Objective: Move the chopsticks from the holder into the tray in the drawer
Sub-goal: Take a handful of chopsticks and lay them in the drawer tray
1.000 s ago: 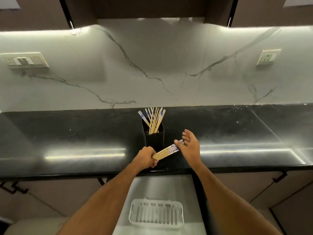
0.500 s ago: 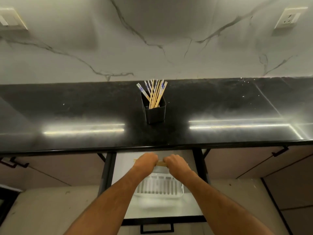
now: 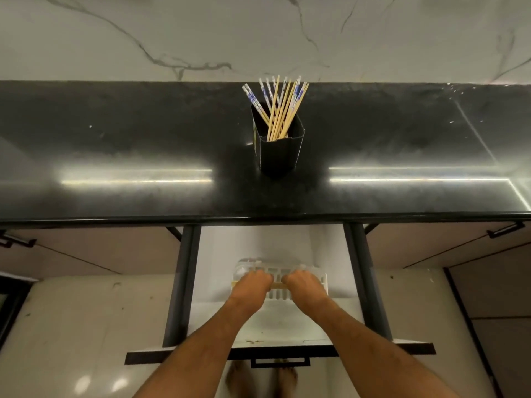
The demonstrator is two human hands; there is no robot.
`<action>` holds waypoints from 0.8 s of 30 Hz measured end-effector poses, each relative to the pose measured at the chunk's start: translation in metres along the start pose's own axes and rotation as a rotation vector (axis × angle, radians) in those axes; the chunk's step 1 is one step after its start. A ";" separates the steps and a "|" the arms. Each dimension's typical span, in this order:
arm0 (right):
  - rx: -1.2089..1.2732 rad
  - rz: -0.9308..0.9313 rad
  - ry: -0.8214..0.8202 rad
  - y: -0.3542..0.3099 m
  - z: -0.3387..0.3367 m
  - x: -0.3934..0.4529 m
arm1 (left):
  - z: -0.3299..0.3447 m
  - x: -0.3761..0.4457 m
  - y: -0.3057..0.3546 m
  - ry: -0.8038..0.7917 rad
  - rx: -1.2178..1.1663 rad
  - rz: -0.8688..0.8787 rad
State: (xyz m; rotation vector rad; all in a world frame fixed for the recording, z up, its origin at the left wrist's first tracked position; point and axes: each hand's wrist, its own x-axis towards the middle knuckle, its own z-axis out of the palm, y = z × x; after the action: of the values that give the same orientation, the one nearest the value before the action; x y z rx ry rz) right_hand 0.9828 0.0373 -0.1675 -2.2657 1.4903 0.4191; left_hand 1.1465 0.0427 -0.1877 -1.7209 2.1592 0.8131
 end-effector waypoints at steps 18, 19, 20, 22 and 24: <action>0.009 0.092 -0.114 0.012 0.025 0.016 | 0.019 0.022 -0.006 -0.035 -0.182 -0.025; 0.011 0.093 -0.110 0.012 0.026 0.017 | 0.019 0.021 -0.006 -0.033 -0.194 -0.020; 0.010 0.097 -0.107 0.012 0.027 0.017 | 0.018 0.020 -0.007 -0.029 -0.193 -0.018; 0.004 0.104 -0.097 0.012 0.027 0.018 | 0.020 0.020 -0.009 0.012 -0.190 -0.026; 0.002 0.101 -0.085 0.013 0.027 0.019 | 0.020 0.016 -0.010 0.037 -0.196 -0.035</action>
State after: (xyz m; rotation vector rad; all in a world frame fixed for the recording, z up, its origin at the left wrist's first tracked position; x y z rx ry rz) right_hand 0.9771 0.0305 -0.2015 -2.1491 1.5657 0.5356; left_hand 1.1490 0.0398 -0.2150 -1.8741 2.1278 1.0212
